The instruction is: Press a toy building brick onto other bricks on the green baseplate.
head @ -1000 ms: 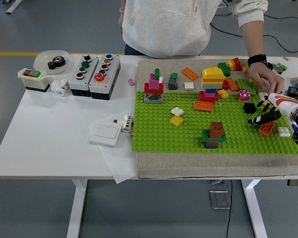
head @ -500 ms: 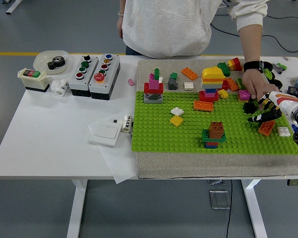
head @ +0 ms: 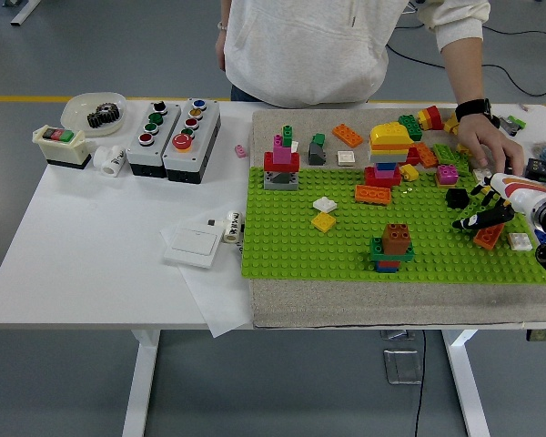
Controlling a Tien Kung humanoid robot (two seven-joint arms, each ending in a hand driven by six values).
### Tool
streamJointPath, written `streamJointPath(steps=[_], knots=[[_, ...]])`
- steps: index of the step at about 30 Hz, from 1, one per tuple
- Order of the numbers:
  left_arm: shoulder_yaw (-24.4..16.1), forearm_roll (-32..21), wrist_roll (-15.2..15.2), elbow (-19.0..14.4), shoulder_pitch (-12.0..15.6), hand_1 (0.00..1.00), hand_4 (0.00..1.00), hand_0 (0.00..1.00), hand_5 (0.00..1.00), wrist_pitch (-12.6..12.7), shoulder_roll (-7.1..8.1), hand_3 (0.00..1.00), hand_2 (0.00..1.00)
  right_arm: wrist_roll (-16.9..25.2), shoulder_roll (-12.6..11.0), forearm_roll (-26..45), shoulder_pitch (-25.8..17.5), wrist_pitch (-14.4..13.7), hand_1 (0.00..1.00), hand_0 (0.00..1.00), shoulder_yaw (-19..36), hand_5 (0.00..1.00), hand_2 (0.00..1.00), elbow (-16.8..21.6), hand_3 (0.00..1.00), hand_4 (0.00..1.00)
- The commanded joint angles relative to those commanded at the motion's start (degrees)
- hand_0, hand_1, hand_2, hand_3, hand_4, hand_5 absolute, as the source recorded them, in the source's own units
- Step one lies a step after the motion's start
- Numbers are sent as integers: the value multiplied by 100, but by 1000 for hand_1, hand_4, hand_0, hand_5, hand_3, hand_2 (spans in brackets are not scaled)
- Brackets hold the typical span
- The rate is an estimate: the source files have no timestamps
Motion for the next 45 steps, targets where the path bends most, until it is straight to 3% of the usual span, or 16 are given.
streamJointPath(steps=[24,30,31,45], knots=[[-19,43,15,-17,-50,569,713,488,778,20,-4,660,670,188,55,-324,-54,-326,548,486,-135,523,644,-168,768,998],[-42,79,30,-15,-47,569,713,492,779,11,-4,660,670,241,73,-402,-89,-405,546,476,-162,498,642,-179,762,998],[-42,80,32,-16,-46,568,712,489,779,11,-4,660,670,250,78,-419,-94,-418,533,459,-174,434,632,-181,751,998],[-48,92,39,-20,-57,570,710,493,779,9,-2,660,671,362,115,-594,-160,-755,499,421,-263,388,587,-257,713,998]])
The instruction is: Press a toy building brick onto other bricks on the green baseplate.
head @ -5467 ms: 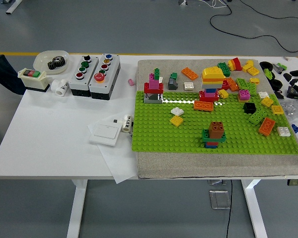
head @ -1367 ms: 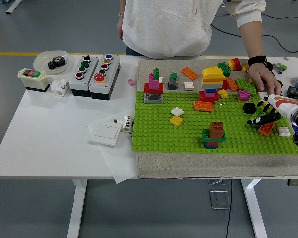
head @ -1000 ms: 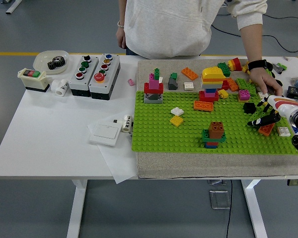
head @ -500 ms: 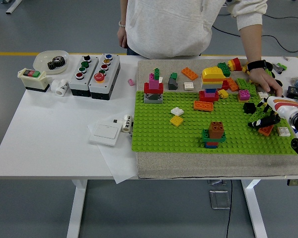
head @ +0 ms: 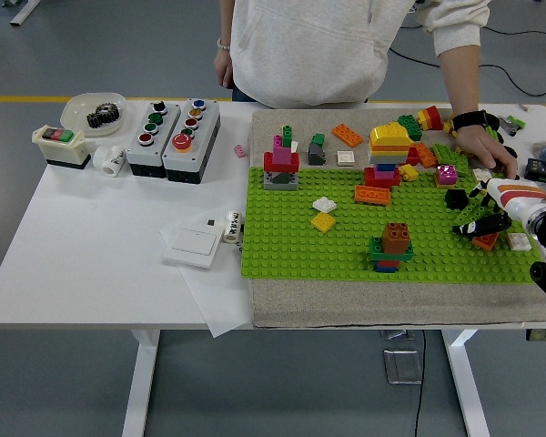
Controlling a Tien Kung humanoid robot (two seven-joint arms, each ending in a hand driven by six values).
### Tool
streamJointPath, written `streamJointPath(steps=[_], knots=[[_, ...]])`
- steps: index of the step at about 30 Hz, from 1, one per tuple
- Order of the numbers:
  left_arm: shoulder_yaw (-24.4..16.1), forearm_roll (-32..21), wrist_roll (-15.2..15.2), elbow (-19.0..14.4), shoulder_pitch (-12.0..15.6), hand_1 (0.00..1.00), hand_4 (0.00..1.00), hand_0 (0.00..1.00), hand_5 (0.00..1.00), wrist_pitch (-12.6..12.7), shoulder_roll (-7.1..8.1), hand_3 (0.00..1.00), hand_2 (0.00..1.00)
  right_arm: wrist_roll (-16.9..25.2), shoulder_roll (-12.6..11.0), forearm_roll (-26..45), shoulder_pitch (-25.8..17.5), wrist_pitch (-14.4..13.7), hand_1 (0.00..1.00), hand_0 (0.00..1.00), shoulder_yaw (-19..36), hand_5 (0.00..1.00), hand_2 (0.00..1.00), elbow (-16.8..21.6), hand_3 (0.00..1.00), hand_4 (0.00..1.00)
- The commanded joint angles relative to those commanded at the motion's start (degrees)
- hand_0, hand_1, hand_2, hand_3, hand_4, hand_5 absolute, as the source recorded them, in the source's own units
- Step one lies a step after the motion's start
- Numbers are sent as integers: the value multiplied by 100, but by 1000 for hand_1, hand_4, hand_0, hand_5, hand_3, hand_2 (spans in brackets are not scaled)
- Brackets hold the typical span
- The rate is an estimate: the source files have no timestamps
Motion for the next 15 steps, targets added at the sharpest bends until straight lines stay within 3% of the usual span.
streamJointPath(steps=[3,4,9,10,15], knots=[[-9,13,6,1,-4,570,710,493,779,-2,0,660,671,18,3,-29,-5,-70,499,421,-10,388,587,-9,713,998],[-9,13,6,1,-5,567,710,492,779,-2,0,659,671,20,4,-32,-5,-78,476,405,-12,363,549,-9,654,998],[-8,10,5,4,-5,567,710,492,779,-8,1,659,671,33,21,-32,-20,-166,476,405,-49,363,549,-35,654,998],[-8,9,5,4,-4,567,710,490,780,-9,1,659,671,37,23,-29,-22,-172,462,395,-54,352,526,-38,605,989],[-19,28,12,4,-5,567,710,490,780,-12,1,659,671,73,32,19,-43,-211,462,395,-78,352,526,-72,605,989]])
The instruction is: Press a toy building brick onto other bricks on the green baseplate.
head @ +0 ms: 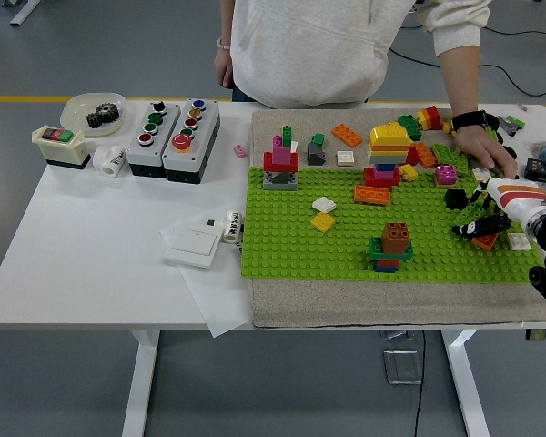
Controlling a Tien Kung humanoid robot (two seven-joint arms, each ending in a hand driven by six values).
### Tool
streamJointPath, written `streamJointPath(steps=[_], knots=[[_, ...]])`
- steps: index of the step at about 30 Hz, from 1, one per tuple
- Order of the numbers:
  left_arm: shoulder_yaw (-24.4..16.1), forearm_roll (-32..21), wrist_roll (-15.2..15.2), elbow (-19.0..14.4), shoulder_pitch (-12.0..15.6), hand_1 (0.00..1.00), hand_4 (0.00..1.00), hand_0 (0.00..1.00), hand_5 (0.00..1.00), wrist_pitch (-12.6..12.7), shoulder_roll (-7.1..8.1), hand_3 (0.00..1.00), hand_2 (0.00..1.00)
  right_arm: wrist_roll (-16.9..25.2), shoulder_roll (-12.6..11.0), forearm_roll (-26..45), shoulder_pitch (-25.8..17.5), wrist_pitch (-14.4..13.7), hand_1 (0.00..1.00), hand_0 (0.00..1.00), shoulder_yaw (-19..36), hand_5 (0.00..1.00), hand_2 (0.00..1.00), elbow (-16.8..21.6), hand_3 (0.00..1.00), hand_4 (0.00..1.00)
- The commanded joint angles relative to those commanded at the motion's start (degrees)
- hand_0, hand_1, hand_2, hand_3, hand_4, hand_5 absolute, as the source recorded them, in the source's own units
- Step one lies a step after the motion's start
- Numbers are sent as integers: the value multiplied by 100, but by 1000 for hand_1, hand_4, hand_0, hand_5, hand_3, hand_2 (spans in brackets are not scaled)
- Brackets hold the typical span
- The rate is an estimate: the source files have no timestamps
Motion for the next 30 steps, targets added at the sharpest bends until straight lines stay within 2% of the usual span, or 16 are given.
streamJointPath(steps=[12,13,30], knots=[[-7,16,4,-3,-7,568,709,494,780,-5,5,658,671,135,-8,94,-24,-170,436,388,-33,332,503,-23,559,944],[-6,15,3,-3,-7,568,709,494,779,-5,5,658,671,141,-8,98,-24,-182,424,374,-34,316,490,-24,533,913],[-17,30,8,-2,-2,568,709,493,779,-11,7,657,671,230,-60,235,-27,-359,396,359,-17,306,467,11,497,870]])
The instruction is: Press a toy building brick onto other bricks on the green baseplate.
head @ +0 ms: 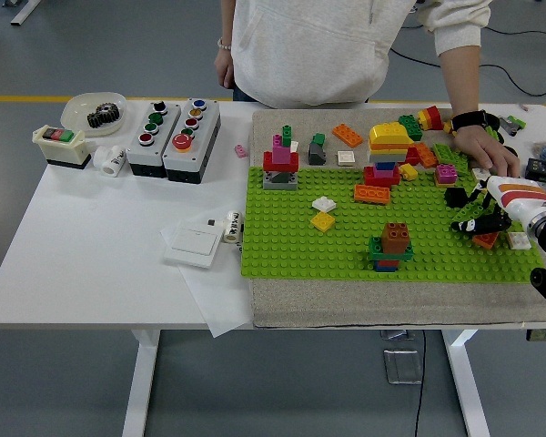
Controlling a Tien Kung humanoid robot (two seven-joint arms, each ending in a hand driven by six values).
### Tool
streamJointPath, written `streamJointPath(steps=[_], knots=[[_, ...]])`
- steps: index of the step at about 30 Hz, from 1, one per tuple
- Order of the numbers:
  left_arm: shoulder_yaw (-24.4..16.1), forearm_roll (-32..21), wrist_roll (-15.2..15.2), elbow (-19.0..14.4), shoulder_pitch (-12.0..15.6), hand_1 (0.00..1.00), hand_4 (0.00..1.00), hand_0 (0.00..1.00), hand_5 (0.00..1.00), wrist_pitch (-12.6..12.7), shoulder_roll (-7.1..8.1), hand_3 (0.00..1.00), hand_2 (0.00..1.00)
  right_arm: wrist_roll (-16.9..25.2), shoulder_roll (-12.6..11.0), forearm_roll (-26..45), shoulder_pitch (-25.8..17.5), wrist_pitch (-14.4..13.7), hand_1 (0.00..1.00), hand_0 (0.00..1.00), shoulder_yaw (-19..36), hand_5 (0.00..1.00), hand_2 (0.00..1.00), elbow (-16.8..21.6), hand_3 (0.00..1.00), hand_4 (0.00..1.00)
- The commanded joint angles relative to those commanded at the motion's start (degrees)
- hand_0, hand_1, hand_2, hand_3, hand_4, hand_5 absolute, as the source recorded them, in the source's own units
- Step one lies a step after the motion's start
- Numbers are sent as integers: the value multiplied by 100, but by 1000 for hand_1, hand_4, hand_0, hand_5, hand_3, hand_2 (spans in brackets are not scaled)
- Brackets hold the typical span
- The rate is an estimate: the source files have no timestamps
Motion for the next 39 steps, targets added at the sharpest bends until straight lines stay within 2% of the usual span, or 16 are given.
streamJointPath(steps=[12,18,26,29,31,39], knots=[[2,1,-5,4,8,568,709,490,779,-2,9,658,671,15,-120,-98,19,-63,396,362,186,304,465,144,494,863],[0,-7,-7,8,23,567,709,489,779,0,6,658,670,10,-216,-227,-5,-88,405,361,330,301,467,333,497,861],[0,-8,-11,16,39,567,709,491,778,-8,7,658,669,6,-441,-453,-84,-132,402,356,562,319,470,1011,499,845],[2,-13,-15,20,44,567,709,491,778,-9,8,658,669,13,-596,-477,-157,-118,402,356,634,319,470,1456,499,845],[3,-14,-16,21,44,566,710,489,777,-9,8,658,668,16,-631,-471,-170,-111,403,356,634,320,471,1592,498,842],[10,-21,-24,31,45,567,709,490,775,-12,12,658,665,193,-1009,-470,-279,244,407,365,451,319,473,2715,501,843]])
